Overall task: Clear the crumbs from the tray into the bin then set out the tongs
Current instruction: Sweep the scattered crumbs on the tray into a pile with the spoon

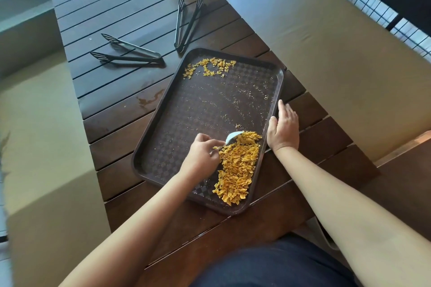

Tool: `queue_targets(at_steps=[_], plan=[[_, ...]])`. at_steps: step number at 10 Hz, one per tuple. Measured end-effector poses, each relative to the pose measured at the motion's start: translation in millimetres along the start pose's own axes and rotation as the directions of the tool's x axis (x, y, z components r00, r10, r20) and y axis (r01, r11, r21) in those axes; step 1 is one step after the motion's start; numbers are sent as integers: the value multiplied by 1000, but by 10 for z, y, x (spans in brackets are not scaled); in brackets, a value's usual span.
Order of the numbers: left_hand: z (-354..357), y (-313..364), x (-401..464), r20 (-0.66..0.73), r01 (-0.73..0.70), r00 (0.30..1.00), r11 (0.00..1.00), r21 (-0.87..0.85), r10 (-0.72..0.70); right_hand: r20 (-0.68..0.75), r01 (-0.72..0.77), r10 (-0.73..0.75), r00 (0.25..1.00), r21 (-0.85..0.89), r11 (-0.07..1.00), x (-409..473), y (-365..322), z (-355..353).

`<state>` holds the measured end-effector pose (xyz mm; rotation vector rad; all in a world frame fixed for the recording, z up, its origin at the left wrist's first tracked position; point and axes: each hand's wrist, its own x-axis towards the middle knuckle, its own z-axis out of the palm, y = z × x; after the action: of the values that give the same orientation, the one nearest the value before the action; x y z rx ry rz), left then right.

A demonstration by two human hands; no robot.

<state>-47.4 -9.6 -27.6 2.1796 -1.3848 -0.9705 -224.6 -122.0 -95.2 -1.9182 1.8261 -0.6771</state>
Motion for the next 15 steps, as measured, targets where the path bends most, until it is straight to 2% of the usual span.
queue_targets(at_steps=[1, 2, 4, 5, 7, 8, 9, 12, 13, 14, 15], plan=[[-59, 48, 93, -109, 43, 993, 996, -73, -51, 8, 3, -3, 1000, -1, 1000, 3, 1, -6], [-98, 55, 189, -156, 86, 983, 994, -62, -94, 4, 5, -5, 1000, 0, 1000, 5, 4, -7], [5, 65, 130, 1, 64, 998, 998, -10, -64, 2, 0, 0, 1000, 18, 1000, 2, -5, -7], [73, 56, 12, 74, -7, 997, 1000, 22, 6, 3, 0, 0, 1000, 22, 1000, 6, -2, -6], [59, 185, 160, -1, 10, 1000, 1000, -23, -10, 1, 2, -2, 1000, 25, 1000, 7, -6, -15], [79, 253, 218, 54, -7, 999, 1000, 27, 5, 7, 2, -2, 1000, 25, 1000, 4, -13, -20], [82, 275, 212, 143, -92, 987, 989, 120, 74, 5, 2, -2, 1000, 27, 1000, 5, -11, -15], [-29, 90, 17, 199, -173, 972, 953, 248, 124, -3, 0, 0, 1000, 21, 1000, 8, -2, -2], [-56, 80, 1, 124, -189, 978, 959, 211, 165, -2, 4, -4, 1000, 17, 1000, 6, -1, -6], [-50, 117, 60, 17, -149, 989, 977, 155, 148, -1, 6, -6, 1000, 19, 1000, 7, 0, -10], [-22, 175, 176, -22, -89, 995, 986, 138, 93, 2, 4, -4, 1000, 15, 1000, 3, -3, -14]])
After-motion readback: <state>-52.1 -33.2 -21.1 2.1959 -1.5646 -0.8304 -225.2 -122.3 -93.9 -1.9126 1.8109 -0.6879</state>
